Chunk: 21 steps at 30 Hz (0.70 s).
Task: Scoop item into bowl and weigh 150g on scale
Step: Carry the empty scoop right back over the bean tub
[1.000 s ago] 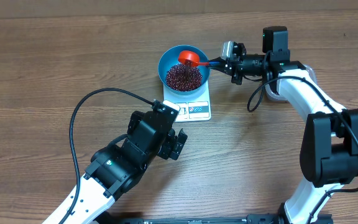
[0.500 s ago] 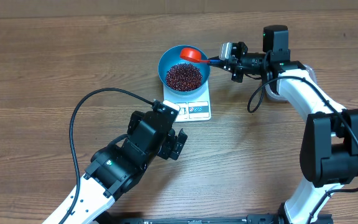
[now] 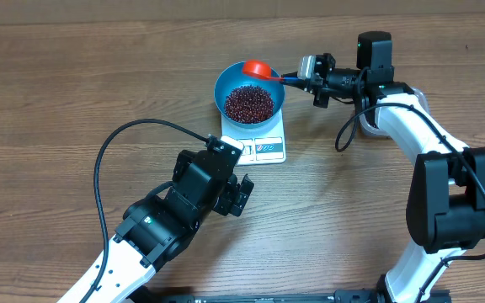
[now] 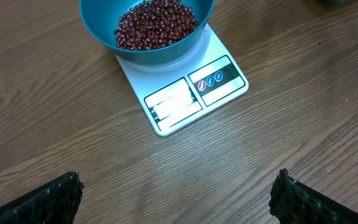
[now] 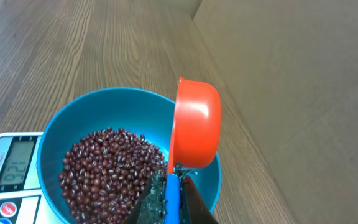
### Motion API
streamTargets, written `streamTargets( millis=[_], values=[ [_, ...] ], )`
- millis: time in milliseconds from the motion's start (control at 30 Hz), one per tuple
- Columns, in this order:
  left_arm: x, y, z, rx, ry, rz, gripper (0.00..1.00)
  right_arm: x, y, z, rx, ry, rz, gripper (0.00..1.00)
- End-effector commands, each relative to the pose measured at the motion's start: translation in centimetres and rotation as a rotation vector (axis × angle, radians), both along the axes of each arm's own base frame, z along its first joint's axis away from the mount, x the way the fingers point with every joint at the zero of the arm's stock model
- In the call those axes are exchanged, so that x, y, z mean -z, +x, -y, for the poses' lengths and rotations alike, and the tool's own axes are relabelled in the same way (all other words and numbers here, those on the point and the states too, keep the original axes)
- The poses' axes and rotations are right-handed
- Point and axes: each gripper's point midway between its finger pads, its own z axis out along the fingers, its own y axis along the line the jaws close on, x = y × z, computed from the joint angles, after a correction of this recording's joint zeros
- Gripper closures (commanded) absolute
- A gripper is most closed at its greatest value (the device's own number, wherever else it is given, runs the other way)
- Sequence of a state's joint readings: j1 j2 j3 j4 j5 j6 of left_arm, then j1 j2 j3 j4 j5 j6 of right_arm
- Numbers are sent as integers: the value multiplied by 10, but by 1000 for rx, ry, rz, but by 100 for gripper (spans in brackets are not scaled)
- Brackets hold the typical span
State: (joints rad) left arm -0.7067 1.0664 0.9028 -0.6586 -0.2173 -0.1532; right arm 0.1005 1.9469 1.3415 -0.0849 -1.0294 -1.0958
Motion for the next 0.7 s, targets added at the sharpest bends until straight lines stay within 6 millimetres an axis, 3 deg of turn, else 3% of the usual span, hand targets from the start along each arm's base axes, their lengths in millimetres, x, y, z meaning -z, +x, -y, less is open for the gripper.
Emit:
streamTargets(
  millis=[0, 333, 500, 667],
  values=[
    [4, 0, 1, 11, 11, -7, 1, -23, -1, 3, 23, 50, -35, 96],
    [4, 0, 1, 11, 11, -7, 1, -93, 2, 50, 240, 258, -312, 96],
    [4, 0, 1, 11, 11, -7, 0, -136, -6, 91, 392, 448, -567, 96],
    [4, 0, 1, 11, 11, -7, 1, -167, -20, 139, 485, 626, -779, 96]
  ],
)
